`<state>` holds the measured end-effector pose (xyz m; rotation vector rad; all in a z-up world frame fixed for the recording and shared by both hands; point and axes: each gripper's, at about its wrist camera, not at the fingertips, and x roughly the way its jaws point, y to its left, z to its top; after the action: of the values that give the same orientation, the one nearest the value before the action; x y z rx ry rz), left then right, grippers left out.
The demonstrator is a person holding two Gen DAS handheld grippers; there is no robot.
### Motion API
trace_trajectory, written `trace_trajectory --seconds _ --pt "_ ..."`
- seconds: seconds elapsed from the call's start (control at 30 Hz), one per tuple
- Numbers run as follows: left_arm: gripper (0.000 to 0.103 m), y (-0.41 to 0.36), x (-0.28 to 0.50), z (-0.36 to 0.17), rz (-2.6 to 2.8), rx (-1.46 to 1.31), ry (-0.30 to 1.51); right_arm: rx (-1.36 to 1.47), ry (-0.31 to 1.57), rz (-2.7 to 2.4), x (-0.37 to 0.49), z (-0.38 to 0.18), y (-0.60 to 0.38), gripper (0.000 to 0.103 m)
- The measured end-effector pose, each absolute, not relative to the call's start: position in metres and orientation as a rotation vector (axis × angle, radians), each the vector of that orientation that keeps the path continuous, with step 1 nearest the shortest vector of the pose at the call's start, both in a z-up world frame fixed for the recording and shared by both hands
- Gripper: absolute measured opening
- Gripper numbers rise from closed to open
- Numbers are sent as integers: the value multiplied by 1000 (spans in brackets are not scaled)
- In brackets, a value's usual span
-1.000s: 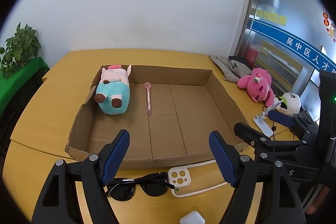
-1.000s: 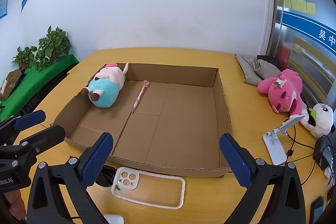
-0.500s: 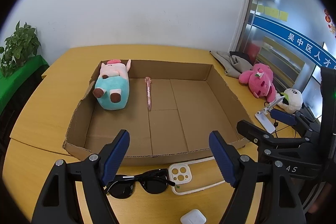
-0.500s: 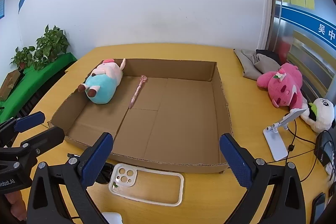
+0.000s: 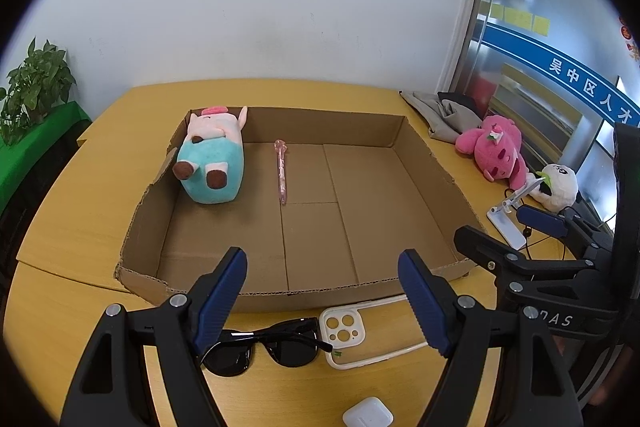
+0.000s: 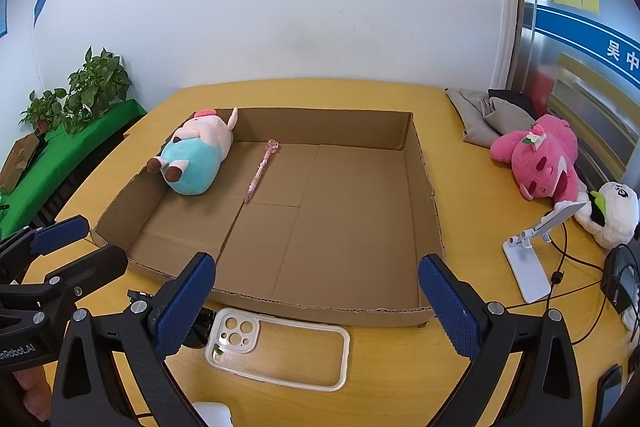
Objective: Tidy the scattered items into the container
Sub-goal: 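Withdraw the right tool from the box and move toward the phone case, then close the right gripper on the rim of the clear phone case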
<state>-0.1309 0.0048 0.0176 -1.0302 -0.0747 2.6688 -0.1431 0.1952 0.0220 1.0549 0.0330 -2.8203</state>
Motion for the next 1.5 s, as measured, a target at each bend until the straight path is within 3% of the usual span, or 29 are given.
trace_trajectory --seconds 0.2,0.53,0.63,0.87,0.93,1.0,1.33,1.43,1.5 --pt "78 5 -131 1 2625 -1091 -72 1120 31 -2818 -141 4 209 103" --pt "78 11 -128 -46 2515 -1234 -68 1429 -21 -2681 -142 -79 242 100" --pt "78 14 -127 -53 2490 -1253 -61 1454 -9 -2648 -144 -94 241 93" --pt "78 19 -126 -60 2455 -1269 -50 1524 56 -2586 -148 -120 234 47" --pt "78 21 -125 -63 2441 -1274 -38 1506 73 -2586 -147 -120 233 38" --pt "78 24 -125 -65 2435 -1279 -26 1496 60 -2567 -143 -120 236 21" --pt "75 51 -122 -81 2340 -1323 23 1516 48 -2578 -116 -120 261 16" --pt "62 63 -123 -90 2270 -1359 -1 1518 41 -2583 -107 -120 269 16" --pt "61 71 -123 -96 2243 -1381 4 1519 32 -2586 -102 -120 273 16"
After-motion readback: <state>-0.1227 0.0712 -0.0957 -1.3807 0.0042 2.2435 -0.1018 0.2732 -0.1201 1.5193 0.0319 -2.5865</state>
